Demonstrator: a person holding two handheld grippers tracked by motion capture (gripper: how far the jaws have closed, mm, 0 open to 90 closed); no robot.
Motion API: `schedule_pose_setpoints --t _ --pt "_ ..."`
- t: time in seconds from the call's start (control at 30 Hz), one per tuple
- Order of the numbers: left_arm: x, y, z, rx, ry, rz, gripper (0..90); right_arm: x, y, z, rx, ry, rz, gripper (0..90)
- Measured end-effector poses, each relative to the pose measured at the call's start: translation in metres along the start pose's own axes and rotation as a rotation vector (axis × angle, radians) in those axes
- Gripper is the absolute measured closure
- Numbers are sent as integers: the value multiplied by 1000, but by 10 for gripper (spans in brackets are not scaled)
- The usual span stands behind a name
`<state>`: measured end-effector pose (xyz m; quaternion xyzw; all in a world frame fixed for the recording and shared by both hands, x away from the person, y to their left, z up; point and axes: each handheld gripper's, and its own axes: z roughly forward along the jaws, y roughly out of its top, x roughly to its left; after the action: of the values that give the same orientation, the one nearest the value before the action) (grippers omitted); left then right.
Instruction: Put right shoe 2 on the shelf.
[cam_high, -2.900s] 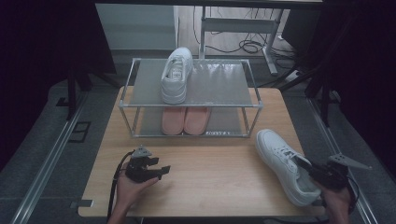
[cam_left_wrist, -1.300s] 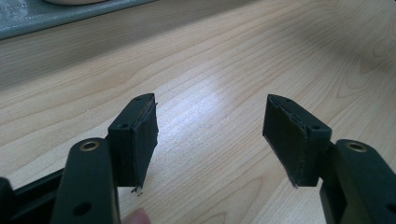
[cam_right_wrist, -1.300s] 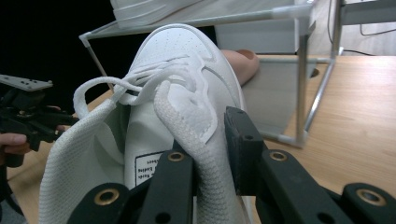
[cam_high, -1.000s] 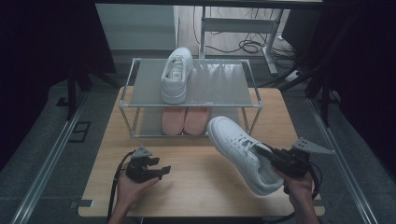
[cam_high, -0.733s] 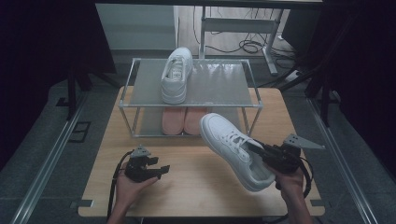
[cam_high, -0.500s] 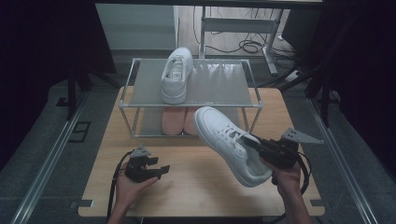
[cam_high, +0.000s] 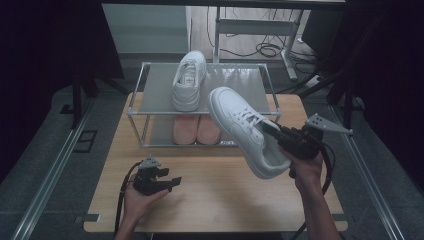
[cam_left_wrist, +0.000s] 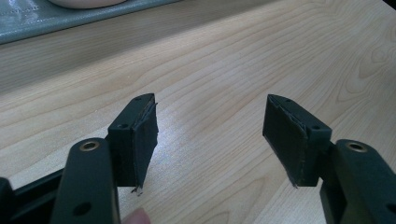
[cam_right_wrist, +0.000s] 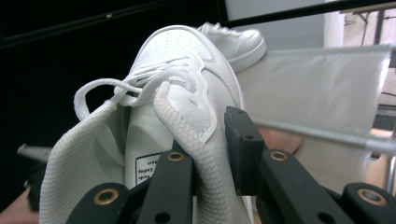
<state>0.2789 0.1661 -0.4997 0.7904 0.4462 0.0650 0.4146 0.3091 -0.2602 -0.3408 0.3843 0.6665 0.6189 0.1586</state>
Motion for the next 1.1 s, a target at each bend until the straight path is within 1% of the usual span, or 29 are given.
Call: schedule_pose_setpoints --t 0.1,0.3,0.37,0.4,0.53,0.7,0.87,0.97,1.1 --pt "0 0 0 -2 -1 -1 361 -4 10 5 -11 -23 9 796" --pt "1 0 -1 -6 -1 -5 361 -9 32 21 -14 -92 -5 793" --pt "1 0 -1 -5 -1 -6 362 -10 38 26 -18 -105 -5 793" --pt "1 0 -1 -5 -1 -5 361 -12 43 30 -22 -110 4 793" --pt "1 0 -1 -8 -1 -6 361 -14 51 40 -34 -126 28 793" --pt "2 0 -1 -7 -2 -6 361 -18 63 58 -19 -163 28 792" --pt "3 0 -2 -20 3 -8 365 -21 72 74 -10 -197 38 792" --pt "3 0 -2 -18 2 -7 364 -22 78 86 0 -238 54 791" --pt "2 0 -2 -17 0 -4 364 -23 85 101 26 -286 54 790"
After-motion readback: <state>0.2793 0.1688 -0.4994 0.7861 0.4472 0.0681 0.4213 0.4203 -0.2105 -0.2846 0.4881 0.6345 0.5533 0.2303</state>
